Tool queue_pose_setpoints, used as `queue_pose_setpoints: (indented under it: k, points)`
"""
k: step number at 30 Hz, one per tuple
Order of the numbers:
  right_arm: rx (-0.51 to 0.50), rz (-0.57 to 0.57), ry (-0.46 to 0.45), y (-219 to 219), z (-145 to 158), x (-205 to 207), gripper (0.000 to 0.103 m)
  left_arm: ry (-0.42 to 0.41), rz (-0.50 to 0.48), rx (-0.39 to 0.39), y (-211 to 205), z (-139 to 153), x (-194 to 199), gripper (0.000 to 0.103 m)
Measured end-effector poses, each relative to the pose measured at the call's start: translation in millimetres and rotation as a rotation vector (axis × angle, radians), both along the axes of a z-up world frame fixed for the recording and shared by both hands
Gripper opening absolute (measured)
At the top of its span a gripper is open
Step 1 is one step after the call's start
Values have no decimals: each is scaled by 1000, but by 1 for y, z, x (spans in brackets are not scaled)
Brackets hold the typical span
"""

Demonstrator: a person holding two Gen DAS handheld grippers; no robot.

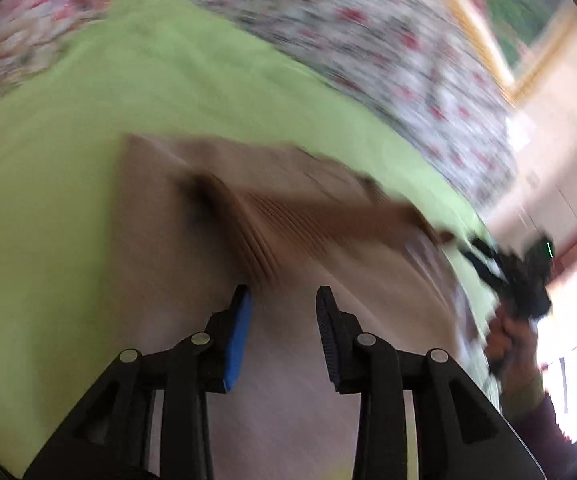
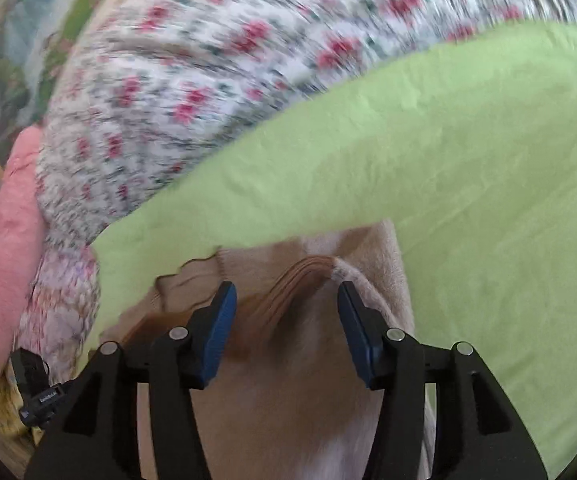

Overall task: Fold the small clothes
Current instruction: 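Fold the hem over toward the collar with both tools and release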

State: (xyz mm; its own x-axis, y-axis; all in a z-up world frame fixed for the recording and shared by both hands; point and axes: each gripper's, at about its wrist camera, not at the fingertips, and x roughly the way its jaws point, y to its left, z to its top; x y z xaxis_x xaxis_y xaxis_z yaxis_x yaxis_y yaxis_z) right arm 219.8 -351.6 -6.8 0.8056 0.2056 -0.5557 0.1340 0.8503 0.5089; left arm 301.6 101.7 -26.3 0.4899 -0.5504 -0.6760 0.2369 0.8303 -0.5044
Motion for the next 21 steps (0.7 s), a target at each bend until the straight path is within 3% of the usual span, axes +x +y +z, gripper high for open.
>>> queue_pose_setpoints:
  k: [3,6,8,9,13,16,17,19,21]
  points:
    - [-58,284,7,52,6,-4,54,-21,-126,25,-40,5,-19,42]
    - [-170,533,115,112,-6,10,53,-15,-202,84,-76,-1,-13,42]
    - [-231,584,180,133,-19,25,53,7,-214,165,-90,-11,1,41]
    - [-214,596,220,135,-28,38,53,22,-224,154,-89,-16,12,40]
    - [-125,505,234,110,-43,80,50,39,-140,99,-59,-18,52,29]
    - [-103,336,229,76,-46,109,48,49,7,74,-21,-22,85,26]
    - [-135,262,231,64,-47,117,42,56,49,56,-7,-24,94,16]
    - [-181,149,224,44,-48,126,29,75,111,-43,22,-32,106,10]
    - [-143,1,239,17,-50,123,28,73,174,-134,47,-35,106,8]
